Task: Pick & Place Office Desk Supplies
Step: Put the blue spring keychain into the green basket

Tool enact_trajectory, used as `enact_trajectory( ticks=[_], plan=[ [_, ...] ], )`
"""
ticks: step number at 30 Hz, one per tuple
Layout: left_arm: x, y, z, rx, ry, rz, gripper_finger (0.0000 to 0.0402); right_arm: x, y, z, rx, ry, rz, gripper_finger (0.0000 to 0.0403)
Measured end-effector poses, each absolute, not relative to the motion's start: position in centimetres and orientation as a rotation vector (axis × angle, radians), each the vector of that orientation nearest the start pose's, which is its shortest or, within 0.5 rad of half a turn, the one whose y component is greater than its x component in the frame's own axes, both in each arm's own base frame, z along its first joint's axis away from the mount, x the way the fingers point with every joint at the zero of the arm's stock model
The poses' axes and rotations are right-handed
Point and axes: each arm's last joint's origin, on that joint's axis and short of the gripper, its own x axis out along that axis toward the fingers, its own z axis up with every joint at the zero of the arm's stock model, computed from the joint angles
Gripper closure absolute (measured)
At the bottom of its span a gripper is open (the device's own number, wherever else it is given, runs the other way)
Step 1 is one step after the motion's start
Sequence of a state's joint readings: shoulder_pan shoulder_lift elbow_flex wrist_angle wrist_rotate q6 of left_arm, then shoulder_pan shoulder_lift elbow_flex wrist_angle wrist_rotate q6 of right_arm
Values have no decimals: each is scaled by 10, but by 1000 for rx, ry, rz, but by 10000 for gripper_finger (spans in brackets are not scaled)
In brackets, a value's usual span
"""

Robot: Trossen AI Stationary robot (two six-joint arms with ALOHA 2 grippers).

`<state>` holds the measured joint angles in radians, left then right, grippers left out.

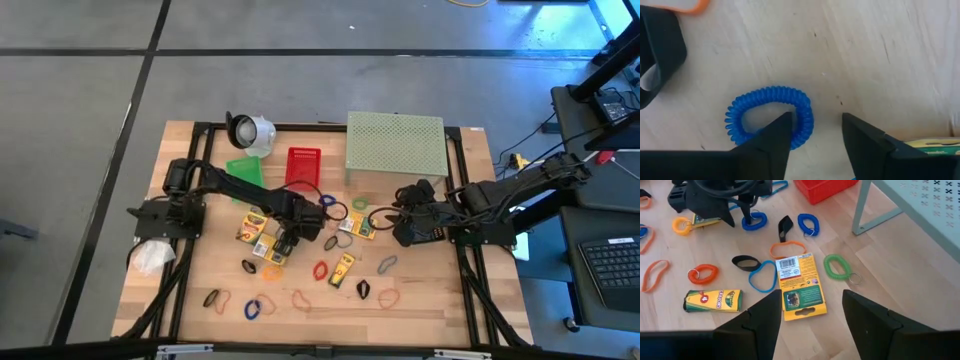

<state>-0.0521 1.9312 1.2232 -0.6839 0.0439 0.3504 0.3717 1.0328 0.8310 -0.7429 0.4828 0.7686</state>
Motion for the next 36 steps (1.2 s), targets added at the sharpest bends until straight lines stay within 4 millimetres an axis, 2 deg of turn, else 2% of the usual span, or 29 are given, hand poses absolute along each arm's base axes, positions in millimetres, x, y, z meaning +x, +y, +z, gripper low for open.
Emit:
enact_trajectory(
  ticks=[14, 26, 36],
  plan=[
    [352, -20, 142, 304, 1392, -336, 385, 183, 57, 264, 329, 758, -417, 193],
    [349, -28, 147, 344, 1452, -327, 397, 183, 57, 264, 331, 757, -418, 193],
    [358, -30, 179, 377, 1485, -297, 398, 183, 57, 264, 334, 755, -418, 193]
  ],
)
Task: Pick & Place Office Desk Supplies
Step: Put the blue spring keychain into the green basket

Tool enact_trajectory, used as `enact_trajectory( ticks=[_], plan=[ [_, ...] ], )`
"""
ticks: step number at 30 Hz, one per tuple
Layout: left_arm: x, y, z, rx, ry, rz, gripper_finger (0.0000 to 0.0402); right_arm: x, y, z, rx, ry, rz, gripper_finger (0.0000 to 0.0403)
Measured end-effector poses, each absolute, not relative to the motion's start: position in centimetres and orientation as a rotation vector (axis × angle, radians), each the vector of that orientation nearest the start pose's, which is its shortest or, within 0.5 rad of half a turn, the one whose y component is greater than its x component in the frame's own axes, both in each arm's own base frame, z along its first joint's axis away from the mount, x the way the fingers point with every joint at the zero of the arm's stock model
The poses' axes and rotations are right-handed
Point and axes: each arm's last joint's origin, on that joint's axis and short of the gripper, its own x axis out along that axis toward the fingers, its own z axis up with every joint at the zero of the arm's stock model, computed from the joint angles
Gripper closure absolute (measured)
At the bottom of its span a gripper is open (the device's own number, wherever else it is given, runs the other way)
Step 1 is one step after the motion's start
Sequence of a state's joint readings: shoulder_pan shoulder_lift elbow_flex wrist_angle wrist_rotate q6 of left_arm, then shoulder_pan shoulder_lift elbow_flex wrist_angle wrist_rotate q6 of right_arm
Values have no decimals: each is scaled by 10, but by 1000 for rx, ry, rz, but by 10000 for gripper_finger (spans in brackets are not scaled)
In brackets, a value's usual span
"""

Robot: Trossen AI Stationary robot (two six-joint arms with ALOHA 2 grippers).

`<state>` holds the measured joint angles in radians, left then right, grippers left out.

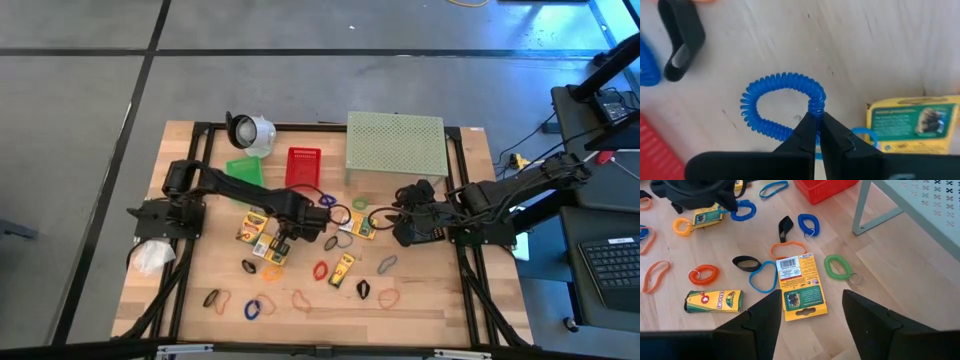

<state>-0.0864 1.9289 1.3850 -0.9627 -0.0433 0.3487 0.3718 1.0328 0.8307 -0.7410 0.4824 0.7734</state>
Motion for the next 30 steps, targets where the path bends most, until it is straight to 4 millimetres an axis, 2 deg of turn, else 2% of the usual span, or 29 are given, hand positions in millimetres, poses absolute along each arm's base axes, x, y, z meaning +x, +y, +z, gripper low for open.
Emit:
enact_trajectory(
  ticks=[6, 9, 12, 17, 20, 24, 30],
  plan=[
    [351, -17, 213, 305, 1395, -222, 398, 183, 59, 264, 330, 757, -407, 193],
    [340, -10, 239, 256, 1325, -160, 398, 183, 61, 264, 328, 758, -400, 193],
    [323, -3, 264, 234, 1234, -101, 398, 182, 62, 264, 325, 760, -393, 193],
    [281, 12, 291, 157, 1098, 44, 398, 182, 64, 264, 324, 758, -382, 193],
    [254, 23, 295, 129, 1074, 174, 398, 182, 64, 264, 324, 757, -380, 193],
    [218, 36, 289, 131, 1157, 374, 398, 182, 65, 265, 327, 754, -379, 193],
    [194, 48, 276, 42, 1168, 467, 398, 182, 65, 265, 329, 750, -377, 193]
  ],
)
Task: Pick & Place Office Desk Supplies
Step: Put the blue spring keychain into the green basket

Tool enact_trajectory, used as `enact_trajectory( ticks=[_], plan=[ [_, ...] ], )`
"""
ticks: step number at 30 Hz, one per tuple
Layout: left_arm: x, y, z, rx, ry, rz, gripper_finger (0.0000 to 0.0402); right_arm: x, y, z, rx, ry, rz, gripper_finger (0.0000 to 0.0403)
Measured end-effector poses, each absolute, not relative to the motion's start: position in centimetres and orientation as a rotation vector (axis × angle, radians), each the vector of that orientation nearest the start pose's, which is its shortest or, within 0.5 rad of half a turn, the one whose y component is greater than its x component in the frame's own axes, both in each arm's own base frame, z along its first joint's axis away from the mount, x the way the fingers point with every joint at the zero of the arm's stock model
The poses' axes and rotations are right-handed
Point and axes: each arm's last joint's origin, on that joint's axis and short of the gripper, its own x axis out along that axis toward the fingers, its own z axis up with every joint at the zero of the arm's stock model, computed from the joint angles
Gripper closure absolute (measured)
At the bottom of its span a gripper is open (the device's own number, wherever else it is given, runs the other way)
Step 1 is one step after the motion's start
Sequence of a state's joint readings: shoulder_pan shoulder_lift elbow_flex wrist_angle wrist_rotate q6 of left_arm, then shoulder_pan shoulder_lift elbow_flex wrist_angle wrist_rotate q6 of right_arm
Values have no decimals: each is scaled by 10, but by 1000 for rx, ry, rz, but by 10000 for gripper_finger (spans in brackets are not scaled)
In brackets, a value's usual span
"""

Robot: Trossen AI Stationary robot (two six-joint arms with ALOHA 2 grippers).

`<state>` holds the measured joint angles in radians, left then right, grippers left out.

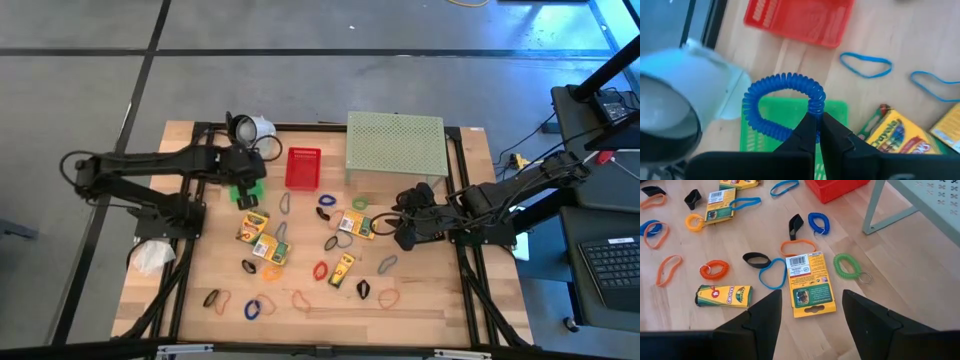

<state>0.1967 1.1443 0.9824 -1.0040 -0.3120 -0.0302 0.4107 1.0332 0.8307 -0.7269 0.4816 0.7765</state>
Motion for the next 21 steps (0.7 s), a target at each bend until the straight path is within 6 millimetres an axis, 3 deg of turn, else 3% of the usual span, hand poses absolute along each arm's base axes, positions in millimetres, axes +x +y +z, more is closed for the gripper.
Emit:
enact_trajectory(
  ticks=[12, 21],
  plan=[
    [172, 63, 238, -185, 1180, 613, 398, 182, 65, 265, 303, 752, -366, 193],
    [170, 67, 207, -378, 1223, 723, 398, 183, 65, 266, 310, 742, -362, 193]
  ],
)
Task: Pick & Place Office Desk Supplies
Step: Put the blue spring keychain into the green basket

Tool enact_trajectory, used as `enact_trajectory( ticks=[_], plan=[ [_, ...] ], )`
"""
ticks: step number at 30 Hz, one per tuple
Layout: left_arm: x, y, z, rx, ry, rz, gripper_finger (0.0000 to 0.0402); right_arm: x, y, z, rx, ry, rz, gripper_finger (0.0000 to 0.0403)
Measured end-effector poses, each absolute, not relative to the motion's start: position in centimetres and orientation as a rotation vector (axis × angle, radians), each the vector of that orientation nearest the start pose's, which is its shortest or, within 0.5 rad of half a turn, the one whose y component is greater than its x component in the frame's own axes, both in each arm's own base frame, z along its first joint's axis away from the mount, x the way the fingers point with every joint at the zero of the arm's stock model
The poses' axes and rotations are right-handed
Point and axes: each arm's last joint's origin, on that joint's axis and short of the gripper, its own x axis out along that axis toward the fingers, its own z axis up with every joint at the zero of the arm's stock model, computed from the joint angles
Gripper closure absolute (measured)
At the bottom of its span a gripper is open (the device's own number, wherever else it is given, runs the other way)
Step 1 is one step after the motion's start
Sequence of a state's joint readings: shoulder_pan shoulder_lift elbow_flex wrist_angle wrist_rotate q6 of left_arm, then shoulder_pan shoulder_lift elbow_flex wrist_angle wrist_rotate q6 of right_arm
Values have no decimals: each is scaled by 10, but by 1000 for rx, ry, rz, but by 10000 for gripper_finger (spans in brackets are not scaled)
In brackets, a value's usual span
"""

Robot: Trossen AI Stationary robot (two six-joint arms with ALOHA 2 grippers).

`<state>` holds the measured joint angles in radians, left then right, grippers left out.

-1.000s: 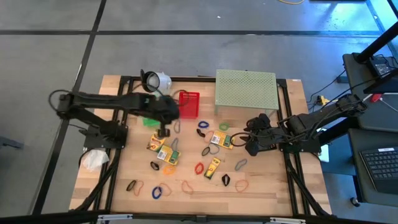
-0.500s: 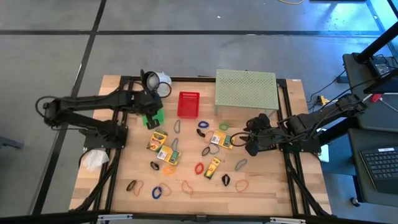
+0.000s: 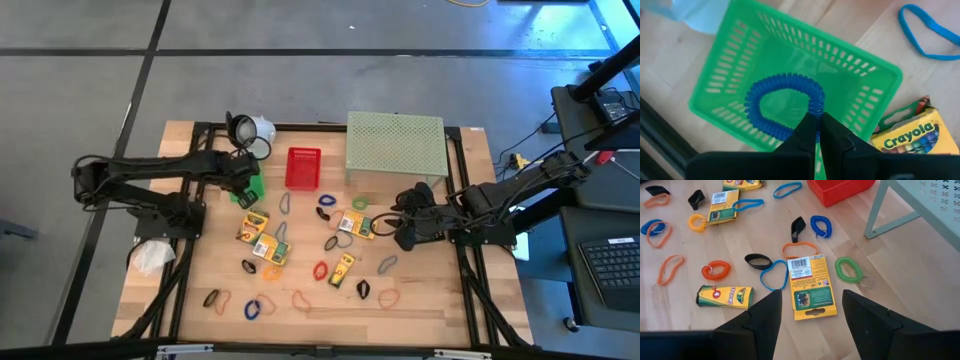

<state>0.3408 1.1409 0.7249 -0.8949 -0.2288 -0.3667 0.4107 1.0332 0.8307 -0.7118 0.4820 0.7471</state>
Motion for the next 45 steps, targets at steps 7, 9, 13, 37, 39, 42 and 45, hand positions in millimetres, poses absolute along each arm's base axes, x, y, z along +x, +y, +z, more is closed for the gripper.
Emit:
enact_trajectory(
  ticks=[7, 9, 13, 37, 39, 42, 45],
  plan=[
    [178, 69, 197, -429, 1255, 733, 398, 184, 66, 267, 319, 728, -356, 196],
    [179, 70, 193, -429, 1277, 734, 398, 184, 66, 267, 319, 727, -356, 200],
    [183, 71, 186, -426, 1319, 738, 398, 185, 66, 267, 322, 725, -356, 210],
    [187, 74, 176, -352, 1381, 747, 256, 185, 66, 267, 348, 720, -362, 218],
    [187, 74, 176, -339, 1382, 736, 241, 185, 66, 267, 348, 720, -362, 218],
    [188, 75, 176, -318, 1383, 714, 224, 185, 66, 267, 348, 720, -362, 218],
    [188, 75, 176, -290, 1393, 689, 213, 185, 66, 267, 348, 719, -362, 218]
  ],
)
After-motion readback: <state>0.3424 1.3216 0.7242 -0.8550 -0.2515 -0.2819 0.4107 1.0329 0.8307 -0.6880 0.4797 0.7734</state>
